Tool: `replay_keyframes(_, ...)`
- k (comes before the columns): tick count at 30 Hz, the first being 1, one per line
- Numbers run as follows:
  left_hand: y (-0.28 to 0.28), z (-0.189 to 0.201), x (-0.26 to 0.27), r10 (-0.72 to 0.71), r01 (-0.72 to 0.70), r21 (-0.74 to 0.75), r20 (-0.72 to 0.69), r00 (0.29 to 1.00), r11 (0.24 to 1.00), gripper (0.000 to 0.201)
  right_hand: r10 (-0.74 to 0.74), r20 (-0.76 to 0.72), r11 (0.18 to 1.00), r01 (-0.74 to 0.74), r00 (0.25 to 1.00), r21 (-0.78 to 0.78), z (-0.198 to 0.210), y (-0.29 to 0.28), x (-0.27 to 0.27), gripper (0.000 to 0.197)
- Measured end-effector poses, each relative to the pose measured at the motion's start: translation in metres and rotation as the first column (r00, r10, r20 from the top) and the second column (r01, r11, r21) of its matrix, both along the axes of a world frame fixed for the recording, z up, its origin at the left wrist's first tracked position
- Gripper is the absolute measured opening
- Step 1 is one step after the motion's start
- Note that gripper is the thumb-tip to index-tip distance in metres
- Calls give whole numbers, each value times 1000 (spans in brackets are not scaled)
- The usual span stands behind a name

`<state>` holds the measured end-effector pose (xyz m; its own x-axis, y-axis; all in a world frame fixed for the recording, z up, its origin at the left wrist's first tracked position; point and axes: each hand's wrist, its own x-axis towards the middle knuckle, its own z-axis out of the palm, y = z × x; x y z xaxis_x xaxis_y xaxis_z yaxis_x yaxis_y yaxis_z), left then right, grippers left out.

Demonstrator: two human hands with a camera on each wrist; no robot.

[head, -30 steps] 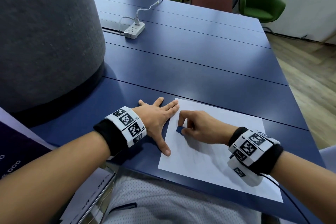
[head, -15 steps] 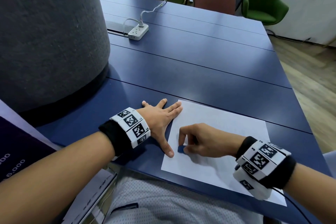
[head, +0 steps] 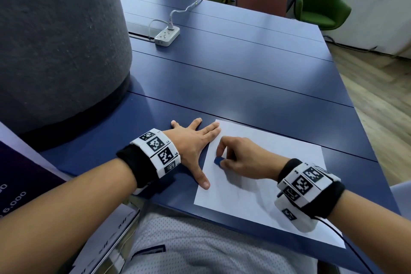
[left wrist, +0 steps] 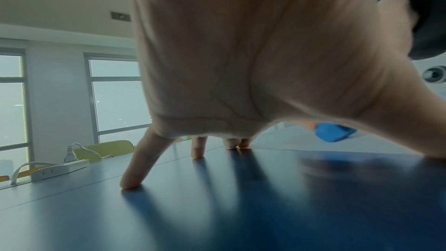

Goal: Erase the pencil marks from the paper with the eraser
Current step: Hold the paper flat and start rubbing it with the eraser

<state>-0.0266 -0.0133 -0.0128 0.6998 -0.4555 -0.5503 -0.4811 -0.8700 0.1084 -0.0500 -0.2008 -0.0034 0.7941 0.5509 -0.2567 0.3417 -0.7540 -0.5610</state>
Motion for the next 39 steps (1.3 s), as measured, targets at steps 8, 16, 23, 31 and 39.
replay_keyframes(8, -2, 2, 0, -8, 8, 23, -6, 1000, 1000, 150, 44, -31, 999, -45, 999, -9, 1, -1, -8, 9)
replay_keyframes(16, 0, -1, 1, -23, 23, 20, 2, 1000, 1000, 150, 141, -88, 987, -147, 986, -67, 5, 2, -6, 9)
replay_keyframes(23, 1, -3, 2, -30, 30, 6, 26, 999, 1000, 152, -115, 82, 990, 121, 990, -69, 2, -7, 55, 15)
replay_keyframes(31, 2, -7, 5, -50, 50, 7, 30, 998, 999, 154, 73, -39, 996, -75, 997, -45, 4, -7, 31, 6)
replay_keyframes(39, 3, -8, 5, -67, 66, 8, 59, 996, 998, 155, -54, 55, 998, 54, 997, 14, -9, -8, 41, 11)
